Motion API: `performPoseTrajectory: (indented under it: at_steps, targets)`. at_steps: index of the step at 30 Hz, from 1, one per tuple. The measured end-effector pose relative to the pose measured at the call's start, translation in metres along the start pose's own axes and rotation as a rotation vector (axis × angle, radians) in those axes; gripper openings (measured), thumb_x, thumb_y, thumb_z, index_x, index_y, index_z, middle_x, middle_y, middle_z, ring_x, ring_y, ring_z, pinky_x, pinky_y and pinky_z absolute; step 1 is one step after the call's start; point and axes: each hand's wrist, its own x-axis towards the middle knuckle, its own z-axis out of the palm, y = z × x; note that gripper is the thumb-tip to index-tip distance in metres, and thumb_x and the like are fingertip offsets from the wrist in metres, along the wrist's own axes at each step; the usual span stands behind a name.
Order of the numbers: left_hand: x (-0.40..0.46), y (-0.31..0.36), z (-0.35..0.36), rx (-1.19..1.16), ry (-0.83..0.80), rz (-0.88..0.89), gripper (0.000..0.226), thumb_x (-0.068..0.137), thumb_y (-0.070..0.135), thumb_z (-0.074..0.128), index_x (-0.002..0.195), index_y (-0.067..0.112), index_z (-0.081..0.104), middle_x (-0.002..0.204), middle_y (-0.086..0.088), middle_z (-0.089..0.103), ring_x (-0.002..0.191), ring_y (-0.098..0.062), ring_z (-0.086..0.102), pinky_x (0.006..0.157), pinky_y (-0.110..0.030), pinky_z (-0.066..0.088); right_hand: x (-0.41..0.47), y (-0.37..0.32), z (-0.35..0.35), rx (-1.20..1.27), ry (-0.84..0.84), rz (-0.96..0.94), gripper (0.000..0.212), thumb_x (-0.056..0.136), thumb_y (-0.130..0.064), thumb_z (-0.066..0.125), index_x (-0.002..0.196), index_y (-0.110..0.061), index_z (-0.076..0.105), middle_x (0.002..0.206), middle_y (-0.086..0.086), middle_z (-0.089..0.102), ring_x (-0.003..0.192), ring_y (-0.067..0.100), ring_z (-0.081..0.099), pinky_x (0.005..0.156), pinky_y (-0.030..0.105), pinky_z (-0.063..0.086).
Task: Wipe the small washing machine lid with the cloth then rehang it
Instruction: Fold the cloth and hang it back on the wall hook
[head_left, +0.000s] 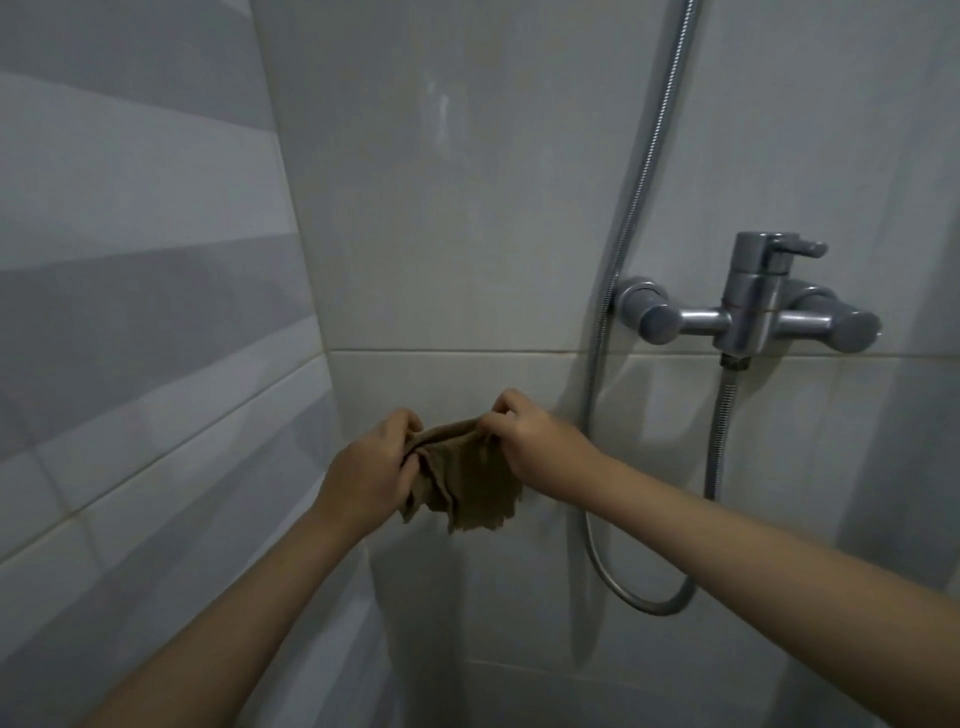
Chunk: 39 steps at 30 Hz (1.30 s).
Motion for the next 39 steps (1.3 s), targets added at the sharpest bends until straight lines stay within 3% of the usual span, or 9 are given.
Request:
performPoseTrajectory:
  at_steps: [4, 6, 11, 16, 19, 24, 28, 34, 39]
  targets:
    - [-0.001, -0.037, 0.001, 0.286, -0.092, 0.358, 0.028, 0.083, 0.020, 0.058, 0.111, 0.014, 0.057, 0.091, -0.012, 0.064, 0.065, -0.027, 0.062, 0.043, -0.031, 0.049, 0.030, -0.008, 0.027, 0.068, 0.030, 0.052, 0.013, 0.089, -0.004, 0.047, 0.092, -0.004, 0.059, 0.088, 0.018, 0.053, 0.063, 0.034, 0.054, 0.054, 0.042, 0.049]
    - [-0.003, -0.057, 0.009, 0.365, -0.126, 0.407, 0.040, 0.081, 0.020, 0.069, 0.118, 0.016, 0.055, 0.091, -0.012, 0.063, 0.066, -0.024, 0.060, 0.043, -0.030, 0.049, 0.042, -0.013, 0.039, 0.107, 0.007, 0.056, 0.012, 0.089, -0.004, 0.047, 0.090, -0.003, 0.059, 0.088, 0.019, 0.053, 0.064, 0.034, 0.053, 0.055, 0.043, 0.050]
    - [-0.007, -0.091, 0.025, 0.393, -0.237, 0.241, 0.046, 0.079, 0.027, 0.043, 0.119, 0.011, 0.059, 0.090, -0.016, 0.063, 0.065, -0.034, 0.061, 0.043, -0.035, 0.050, 0.060, -0.025, 0.067, 0.108, -0.067, 0.100, 0.020, 0.091, -0.011, 0.047, 0.103, 0.001, 0.058, 0.095, 0.020, 0.052, 0.064, 0.031, 0.052, 0.059, 0.043, 0.049]
    - [0.004, -0.095, 0.033, 0.318, -0.238, 0.024, 0.040, 0.080, 0.040, 0.052, 0.106, 0.013, 0.066, 0.085, -0.010, 0.066, 0.069, -0.033, 0.064, 0.049, -0.033, 0.049, 0.074, -0.038, 0.089, 0.037, -0.148, 0.141, 0.020, 0.096, -0.018, 0.040, 0.109, -0.003, 0.044, 0.101, 0.011, 0.043, 0.084, 0.035, 0.054, 0.073, 0.048, 0.051]
    - [0.016, -0.096, 0.042, 0.252, -0.239, -0.081, 0.032, 0.082, 0.027, 0.063, 0.110, 0.011, 0.065, 0.092, -0.015, 0.063, 0.079, -0.037, 0.063, 0.058, -0.039, 0.051, 0.082, -0.035, 0.103, -0.081, -0.157, 0.164, 0.025, 0.098, -0.012, 0.036, 0.119, 0.001, 0.043, 0.110, 0.016, 0.044, 0.096, 0.040, 0.054, 0.067, 0.043, 0.042]
    - [0.023, -0.096, 0.059, 0.098, -0.237, -0.210, 0.033, 0.085, 0.006, 0.051, 0.117, 0.009, 0.060, 0.108, -0.019, 0.060, 0.099, -0.038, 0.059, 0.074, -0.043, 0.049, 0.080, -0.029, 0.117, -0.202, -0.196, 0.133, 0.031, 0.100, -0.015, 0.031, 0.121, 0.001, 0.048, 0.129, 0.021, 0.041, 0.100, 0.040, 0.050, 0.063, 0.040, 0.036]
    - [0.012, -0.104, 0.074, 0.053, -0.339, -0.269, 0.039, 0.084, 0.008, 0.049, 0.121, 0.014, 0.057, 0.115, -0.017, 0.059, 0.106, -0.035, 0.056, 0.081, -0.042, 0.050, 0.069, -0.034, 0.125, -0.165, -0.218, 0.147, 0.030, 0.094, -0.007, 0.041, 0.122, 0.002, 0.049, 0.131, 0.022, 0.043, 0.110, 0.041, 0.047, 0.079, 0.047, 0.048]
    - [0.003, -0.094, 0.078, 0.046, -0.430, -0.317, 0.040, 0.085, 0.019, 0.049, 0.125, 0.019, 0.050, 0.103, -0.016, 0.047, 0.096, -0.036, 0.051, 0.070, -0.036, 0.045, 0.065, -0.036, 0.121, -0.113, -0.312, 0.237, 0.049, 0.086, -0.010, 0.053, 0.134, -0.007, 0.043, 0.132, 0.015, 0.044, 0.119, 0.036, 0.042, 0.093, 0.043, 0.044]
    - [0.013, -0.079, 0.065, 0.207, -0.482, -0.321, 0.032, 0.083, 0.025, 0.052, 0.112, 0.011, 0.051, 0.111, -0.017, 0.043, 0.104, -0.038, 0.048, 0.076, -0.041, 0.046, 0.053, -0.031, 0.110, 0.004, -0.272, 0.194, 0.046, 0.079, -0.011, 0.058, 0.124, -0.005, 0.052, 0.123, 0.018, 0.055, 0.111, 0.038, 0.052, 0.088, 0.043, 0.048]
